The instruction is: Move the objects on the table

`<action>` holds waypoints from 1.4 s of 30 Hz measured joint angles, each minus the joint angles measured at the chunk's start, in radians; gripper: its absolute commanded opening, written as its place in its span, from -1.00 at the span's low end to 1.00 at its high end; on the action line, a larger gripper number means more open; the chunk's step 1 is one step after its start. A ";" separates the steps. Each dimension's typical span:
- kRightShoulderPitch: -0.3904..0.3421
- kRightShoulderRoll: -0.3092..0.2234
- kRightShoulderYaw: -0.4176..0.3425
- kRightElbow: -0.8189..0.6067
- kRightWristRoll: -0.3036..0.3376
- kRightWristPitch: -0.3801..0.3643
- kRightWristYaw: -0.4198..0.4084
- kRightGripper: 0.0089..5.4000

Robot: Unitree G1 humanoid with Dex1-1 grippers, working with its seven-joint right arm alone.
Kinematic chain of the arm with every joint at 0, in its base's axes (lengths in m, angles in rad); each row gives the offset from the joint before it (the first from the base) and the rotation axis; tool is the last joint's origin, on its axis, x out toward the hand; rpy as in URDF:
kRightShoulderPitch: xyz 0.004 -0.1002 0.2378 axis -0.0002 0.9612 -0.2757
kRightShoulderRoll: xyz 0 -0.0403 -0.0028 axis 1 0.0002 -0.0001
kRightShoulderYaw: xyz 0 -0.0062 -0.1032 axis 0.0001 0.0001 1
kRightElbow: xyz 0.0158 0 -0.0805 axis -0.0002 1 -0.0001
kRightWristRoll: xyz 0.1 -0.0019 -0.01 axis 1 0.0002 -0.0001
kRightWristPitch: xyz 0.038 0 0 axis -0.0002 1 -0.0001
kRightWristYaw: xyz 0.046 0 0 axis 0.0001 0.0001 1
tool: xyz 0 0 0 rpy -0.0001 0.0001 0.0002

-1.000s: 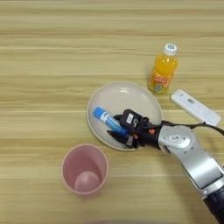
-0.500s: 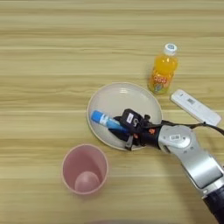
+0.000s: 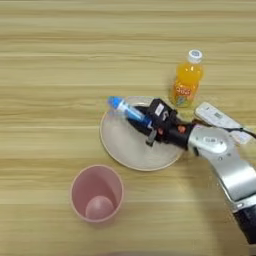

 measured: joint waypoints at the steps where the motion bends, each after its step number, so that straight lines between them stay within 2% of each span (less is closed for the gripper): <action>1: -0.010 0.001 -0.020 -0.012 0.021 0.001 0.001 -0.48; 9: -0.046 -0.011 -0.113 -0.041 0.106 0.022 0.009 -0.48; 14: -0.097 -0.061 -0.205 -0.040 0.168 0.044 0.029 -0.48; 17: -0.097 -0.091 -0.226 -0.040 0.195 0.042 0.066 -0.48; 20: -0.091 -0.157 -0.270 -0.041 0.220 0.025 0.125 -0.48; 31: -0.026 -0.284 -0.374 0.063 0.290 -0.048 0.302 -0.48; 35: -0.022 -0.303 -0.382 0.128 0.293 -0.075 0.347 -0.48; 42: 0.011 -0.323 -0.388 0.239 0.287 -0.119 0.376 -0.48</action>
